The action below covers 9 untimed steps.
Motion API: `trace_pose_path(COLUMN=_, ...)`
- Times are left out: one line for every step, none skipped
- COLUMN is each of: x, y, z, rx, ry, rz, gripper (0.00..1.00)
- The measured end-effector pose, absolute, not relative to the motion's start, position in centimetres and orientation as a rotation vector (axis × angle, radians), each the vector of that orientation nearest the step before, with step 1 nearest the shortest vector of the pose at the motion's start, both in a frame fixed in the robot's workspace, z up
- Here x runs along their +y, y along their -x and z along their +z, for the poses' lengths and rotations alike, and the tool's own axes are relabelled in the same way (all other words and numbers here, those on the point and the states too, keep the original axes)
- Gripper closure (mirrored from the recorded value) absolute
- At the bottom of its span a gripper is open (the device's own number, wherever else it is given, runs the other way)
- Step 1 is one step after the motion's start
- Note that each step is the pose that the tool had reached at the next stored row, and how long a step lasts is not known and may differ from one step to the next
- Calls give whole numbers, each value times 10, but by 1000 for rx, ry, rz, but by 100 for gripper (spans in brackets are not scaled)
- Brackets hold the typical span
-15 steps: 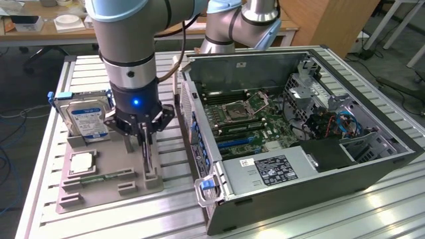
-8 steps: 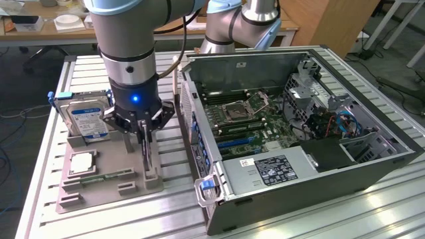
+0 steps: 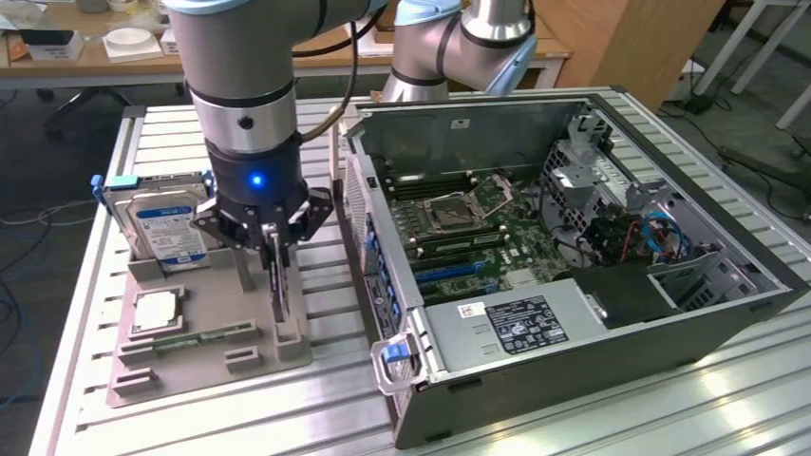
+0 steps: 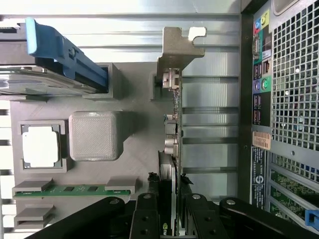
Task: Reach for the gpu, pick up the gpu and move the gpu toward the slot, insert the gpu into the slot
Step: 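Pick up the gpu and move the gpu toward the slot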
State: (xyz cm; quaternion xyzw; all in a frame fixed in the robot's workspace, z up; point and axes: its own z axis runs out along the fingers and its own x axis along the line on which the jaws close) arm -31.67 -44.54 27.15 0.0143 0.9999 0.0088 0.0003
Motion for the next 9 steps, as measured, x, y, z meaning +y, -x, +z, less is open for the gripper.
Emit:
trace_pose_path(x=-445, y=317, z=272, rx=3140, ry=-45, rz=28, gripper=74)
trace_pose_path(x=-445, y=317, z=272, rx=3140, ry=-45, rz=28, gripper=74)
trace_pose_path(x=-445, y=317, z=273, rx=3140, ry=-45, rz=28, gripper=74)
trace_pose_path(x=-445, y=317, z=273, rx=3140, ry=-45, rz=28, gripper=74)
trace_pose_path(x=-445, y=317, z=274, rx=3140, ry=-45, rz=28, gripper=74)
trace_pose_path(x=-445, y=317, z=274, rx=3140, ry=-45, rz=28, gripper=74)
trace_pose_path(x=-445, y=317, z=274, rx=3141, ry=-45, rz=28, gripper=74)
trace_pose_path(x=-445, y=317, z=275, rx=3141, ry=-45, rz=28, gripper=74)
trace_pose_path(x=-445, y=317, z=275, rx=3141, ry=-45, rz=28, gripper=74)
